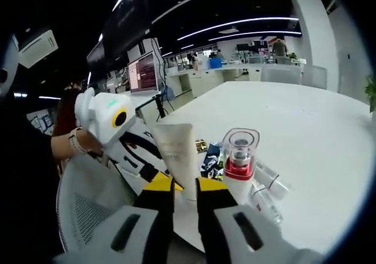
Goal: Arrange the skincare products in the storage area until every visible bottle or jar stands upright without overlapping.
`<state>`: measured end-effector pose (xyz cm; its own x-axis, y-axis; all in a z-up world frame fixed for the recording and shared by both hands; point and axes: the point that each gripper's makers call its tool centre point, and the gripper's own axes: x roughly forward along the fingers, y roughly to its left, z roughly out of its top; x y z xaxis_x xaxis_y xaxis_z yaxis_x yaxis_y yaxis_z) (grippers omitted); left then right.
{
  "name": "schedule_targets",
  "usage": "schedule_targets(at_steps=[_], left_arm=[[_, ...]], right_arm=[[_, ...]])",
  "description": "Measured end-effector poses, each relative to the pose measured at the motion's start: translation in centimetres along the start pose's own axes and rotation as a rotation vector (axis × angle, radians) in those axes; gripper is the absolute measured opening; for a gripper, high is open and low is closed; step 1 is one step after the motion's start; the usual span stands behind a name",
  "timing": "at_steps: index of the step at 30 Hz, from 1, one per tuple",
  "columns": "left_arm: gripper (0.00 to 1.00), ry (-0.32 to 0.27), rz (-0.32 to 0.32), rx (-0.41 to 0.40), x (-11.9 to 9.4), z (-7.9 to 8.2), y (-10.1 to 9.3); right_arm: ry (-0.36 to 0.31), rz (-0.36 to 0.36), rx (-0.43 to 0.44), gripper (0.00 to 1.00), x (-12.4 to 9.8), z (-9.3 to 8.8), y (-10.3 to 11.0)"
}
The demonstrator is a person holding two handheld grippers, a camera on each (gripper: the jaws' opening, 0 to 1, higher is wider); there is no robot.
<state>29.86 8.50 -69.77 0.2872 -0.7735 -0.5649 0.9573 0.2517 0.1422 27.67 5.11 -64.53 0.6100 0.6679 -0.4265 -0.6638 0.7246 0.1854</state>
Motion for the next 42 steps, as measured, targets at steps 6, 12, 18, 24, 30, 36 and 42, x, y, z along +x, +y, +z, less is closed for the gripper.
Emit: schedule_targets(at_steps=[6, 12, 18, 24, 30, 36, 42], left_arm=[[0.17, -0.009, -0.023, 0.011, 0.2, -0.1, -0.2], [0.17, -0.011, -0.036, 0.015, 0.5, -0.4, 0.0], [0.16, -0.029, -0.061, 0.041, 0.7, -0.3, 0.2], [0.16, -0.031, -0.114, 0.086, 0.9, -0.2, 0.4], [0.15, -0.038, -0.14, 0.108, 1.3, 0.1, 0.6], [0.15, -0.046, -0.164, 0.126, 1.7, 0.4, 0.7], [0.16, -0.053, -0.193, 0.16, 2.1, 0.6, 0.9]], right_arm=[[-0.003, -0.028, 0.014, 0.16, -0.7, -0.2, -0.7], [-0.01, -0.069, 0.024, 0.21, -1.4, -0.2, -1.8], [-0.001, -0.094, 0.01, 0.3, -1.7, -0.3, -2.4], [0.009, -0.113, 0.014, 0.43, -1.8, -0.5, -2.9], [0.027, -0.144, -0.009, 0.55, -1.8, -0.6, -3.3], [0.042, -0.165, -0.03, 0.7, -1.9, -0.7, -3.7], [0.045, -0.179, -0.026, 0.81, -2.0, -0.8, -3.9]])
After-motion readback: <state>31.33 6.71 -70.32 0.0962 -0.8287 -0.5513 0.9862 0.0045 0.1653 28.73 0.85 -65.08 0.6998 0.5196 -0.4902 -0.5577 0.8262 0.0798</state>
